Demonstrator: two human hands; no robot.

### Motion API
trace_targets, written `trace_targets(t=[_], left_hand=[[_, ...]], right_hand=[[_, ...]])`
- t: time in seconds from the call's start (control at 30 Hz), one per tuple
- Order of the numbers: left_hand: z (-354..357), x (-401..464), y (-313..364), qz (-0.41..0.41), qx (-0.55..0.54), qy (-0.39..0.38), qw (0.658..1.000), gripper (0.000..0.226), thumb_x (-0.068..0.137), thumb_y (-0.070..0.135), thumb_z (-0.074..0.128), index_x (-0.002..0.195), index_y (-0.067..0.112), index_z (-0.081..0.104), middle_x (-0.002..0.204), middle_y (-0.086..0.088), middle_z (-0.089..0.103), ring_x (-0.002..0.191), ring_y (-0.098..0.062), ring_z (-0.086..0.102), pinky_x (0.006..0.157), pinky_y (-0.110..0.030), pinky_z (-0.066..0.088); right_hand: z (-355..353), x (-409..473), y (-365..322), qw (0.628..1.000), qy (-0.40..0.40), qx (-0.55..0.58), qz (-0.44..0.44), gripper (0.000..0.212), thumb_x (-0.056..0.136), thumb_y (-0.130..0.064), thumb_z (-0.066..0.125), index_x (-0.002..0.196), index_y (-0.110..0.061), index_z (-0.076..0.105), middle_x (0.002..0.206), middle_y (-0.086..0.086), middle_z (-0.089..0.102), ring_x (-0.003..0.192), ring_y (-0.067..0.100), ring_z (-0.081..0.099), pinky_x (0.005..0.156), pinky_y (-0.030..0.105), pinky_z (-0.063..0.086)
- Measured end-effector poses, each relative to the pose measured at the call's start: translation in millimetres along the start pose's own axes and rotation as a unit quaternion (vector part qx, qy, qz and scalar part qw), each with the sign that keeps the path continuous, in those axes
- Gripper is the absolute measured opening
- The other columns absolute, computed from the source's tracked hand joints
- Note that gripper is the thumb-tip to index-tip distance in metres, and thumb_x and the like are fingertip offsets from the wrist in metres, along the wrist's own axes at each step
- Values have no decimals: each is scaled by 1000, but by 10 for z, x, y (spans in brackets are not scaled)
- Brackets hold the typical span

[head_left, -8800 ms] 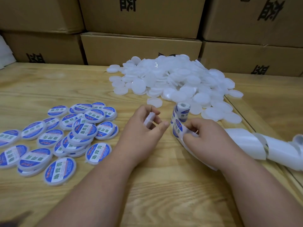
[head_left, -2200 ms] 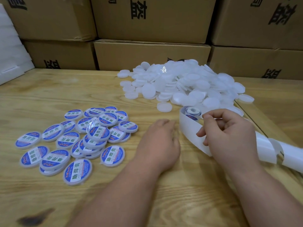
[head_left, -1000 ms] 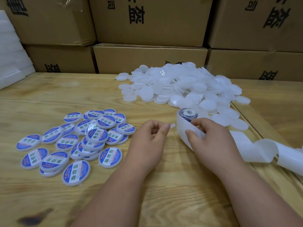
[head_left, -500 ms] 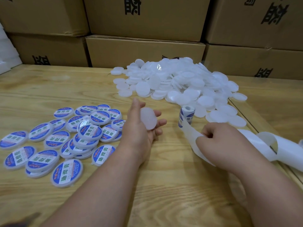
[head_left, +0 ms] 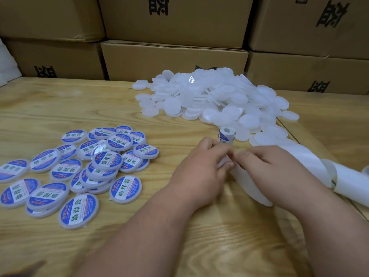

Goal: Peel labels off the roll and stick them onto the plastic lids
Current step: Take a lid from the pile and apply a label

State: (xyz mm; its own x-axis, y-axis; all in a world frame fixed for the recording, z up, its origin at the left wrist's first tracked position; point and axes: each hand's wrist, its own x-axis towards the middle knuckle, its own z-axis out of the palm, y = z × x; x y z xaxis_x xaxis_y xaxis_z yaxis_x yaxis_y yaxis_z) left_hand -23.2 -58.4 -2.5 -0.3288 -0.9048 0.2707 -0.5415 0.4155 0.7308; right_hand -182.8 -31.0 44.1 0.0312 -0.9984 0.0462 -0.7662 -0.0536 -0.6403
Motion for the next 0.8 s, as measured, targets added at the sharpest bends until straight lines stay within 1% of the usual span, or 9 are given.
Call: trace_targets(t=[0.07, 0.17, 0.23, 0.33, 0.4, 0.5, 0.6, 0.7, 0.8], left_hand=[[1, -19, 42, 18, 8, -12, 1000, 16, 99, 31, 59, 113, 36, 63, 108, 14, 44, 105, -11, 51, 93, -41, 48], [13, -43, 99, 42, 11, -41, 998, 24, 98, 30, 62, 121, 25, 67, 112, 5, 50, 108, -15, 53, 94, -41, 47], [25, -56, 129, 56, 17, -57, 997, 24, 98, 28, 62, 118, 18, 69, 116, 0, 54, 113, -19, 54, 96, -43, 46], [31, -73, 164, 83, 16, -60, 995, 21, 96, 25, 64, 112, 15, 72, 121, -1, 58, 115, -22, 55, 95, -43, 46], [42, -89, 189, 101, 8, -68, 993, 18, 96, 24, 67, 111, 18, 74, 123, 1, 59, 115, -20, 57, 93, -43, 48], [68, -113, 202, 116, -10, -86, 989, 16, 94, 25, 69, 109, 23, 76, 120, 5, 62, 111, -17, 60, 90, -42, 50], [55, -126, 168, 126, -36, -88, 987, 17, 92, 21, 72, 108, 23, 76, 110, 8, 66, 106, -10, 60, 92, -37, 50], [2, -129, 101, 113, -83, -66, 988, 18, 90, 15, 72, 104, 25, 74, 95, 20, 67, 97, 3, 62, 90, -22, 49], [-37, -109, 23, 51, -107, -22, 993, 26, 89, 22, 70, 103, 42, 63, 92, 23, 67, 86, -3, 65, 78, -22, 53]], right_hand=[[12, -5, -4, 999, 19, 27, -29, 61, 78, -77, 30, 72, -31, 68, 56, -6, 55, 53, 6, 50, 56, 33, 38], [29, 6, 5, 995, 30, 76, -48, 62, 84, -79, 31, 69, -32, 68, 59, -13, 63, 56, 0, 56, 59, 32, 43], [33, 24, 35, 995, 30, 80, -46, 59, 92, -73, 39, 66, -28, 67, 57, -12, 63, 54, 0, 56, 59, 30, 42], [23, 47, 52, 994, 30, 107, -22, 49, 97, -54, 51, 59, -29, 69, 47, -13, 55, 44, 0, 51, 47, 17, 38], [17, 66, 70, 989, 21, 144, 11, 46, 95, -51, 57, 61, -24, 71, 45, -9, 52, 39, 5, 46, 39, 17, 35], [3, 69, 75, 979, 0, 194, 65, 40, 91, -47, 64, 67, -17, 74, 49, 4, 55, 41, 17, 45, 37, 22, 34], [-7, 79, 93, 967, -11, 232, 100, 32, 88, -28, 68, 61, -12, 69, 48, 8, 52, 39, 18, 42, 37, 21, 33], [-10, 97, 127, 968, -7, 229, 98, 32, 88, -8, 63, 56, -11, 69, 45, 2, 49, 36, 9, 38, 36, 16, 32], [5, 128, 159, 981, 2, 177, 81, 38, 89, -22, 62, 52, -24, 70, 46, -14, 51, 40, -1, 45, 40, 11, 34]])
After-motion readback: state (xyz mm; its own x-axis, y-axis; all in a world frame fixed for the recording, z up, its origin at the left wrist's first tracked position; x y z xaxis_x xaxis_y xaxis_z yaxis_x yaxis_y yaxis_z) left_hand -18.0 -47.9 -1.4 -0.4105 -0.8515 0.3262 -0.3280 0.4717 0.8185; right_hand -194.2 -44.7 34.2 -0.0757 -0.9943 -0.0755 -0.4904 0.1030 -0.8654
